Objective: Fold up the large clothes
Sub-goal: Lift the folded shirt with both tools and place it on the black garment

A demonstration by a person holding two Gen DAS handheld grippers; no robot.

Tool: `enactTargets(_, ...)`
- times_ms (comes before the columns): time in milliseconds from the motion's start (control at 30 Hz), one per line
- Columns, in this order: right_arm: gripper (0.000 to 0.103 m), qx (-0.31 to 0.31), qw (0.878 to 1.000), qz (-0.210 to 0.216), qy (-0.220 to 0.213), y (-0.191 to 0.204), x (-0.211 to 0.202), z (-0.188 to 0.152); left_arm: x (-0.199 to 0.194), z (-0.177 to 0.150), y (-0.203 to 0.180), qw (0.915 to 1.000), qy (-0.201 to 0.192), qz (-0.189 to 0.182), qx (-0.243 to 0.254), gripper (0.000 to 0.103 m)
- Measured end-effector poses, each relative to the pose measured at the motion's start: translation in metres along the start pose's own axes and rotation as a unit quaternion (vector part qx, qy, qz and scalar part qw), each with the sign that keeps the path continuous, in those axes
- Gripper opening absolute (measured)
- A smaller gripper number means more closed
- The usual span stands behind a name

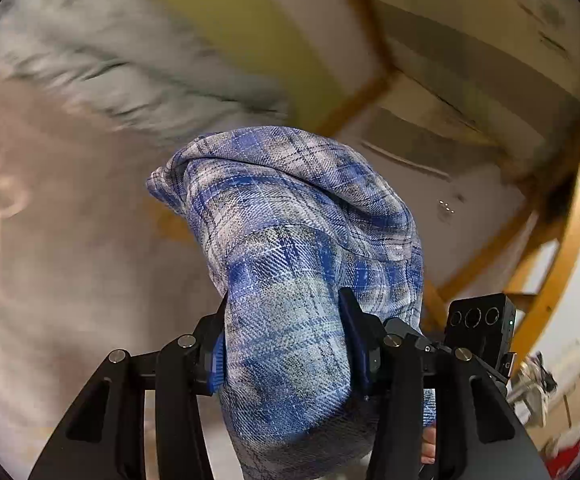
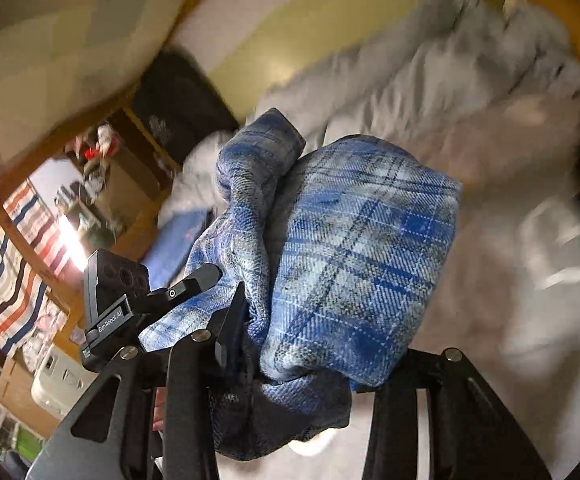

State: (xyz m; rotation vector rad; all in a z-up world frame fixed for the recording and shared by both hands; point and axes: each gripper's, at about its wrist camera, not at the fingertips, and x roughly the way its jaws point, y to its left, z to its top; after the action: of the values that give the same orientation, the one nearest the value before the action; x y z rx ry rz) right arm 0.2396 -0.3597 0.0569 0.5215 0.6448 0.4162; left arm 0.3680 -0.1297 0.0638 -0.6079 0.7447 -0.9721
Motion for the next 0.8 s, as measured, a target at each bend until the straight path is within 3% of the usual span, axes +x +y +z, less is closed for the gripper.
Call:
enactTargets(200,0.040,-0.015,0.994,-0.064,-0.085,-0.016,-0.132,0.040,0.093,0.013,-0.111,0.9957,0.018,-0.075,0.053,0.050)
enactTargets(433,0.042,0.028,0.979,-0.136,-0.149,-0.093,-0.222,0.068,0.233,0.011,-0.164,0.9877,0.075,-0.118,0.069,0.050)
enactTargets(567,0.043,0.071,0.974,-0.142,-0.163,-0.158,-0.240,0.064,0.307,-0.007,-0.165,0.9866,0.104,-0.095,0.081,0.051)
enactTargets(667,0.043,0.109,0.969,-0.157,-0.157,-0.208,-0.233,0.059,0.359,-0.025,-0.144,0.9894,0.123,-0.042,0.064,0.051)
enactTargets(800,0.042,0.130,0.959,-0.208,-0.139,-0.258,-0.211,0.045,0.395,-0.042,-0.125,0.9869,0.118,-0.005,0.109,0.053)
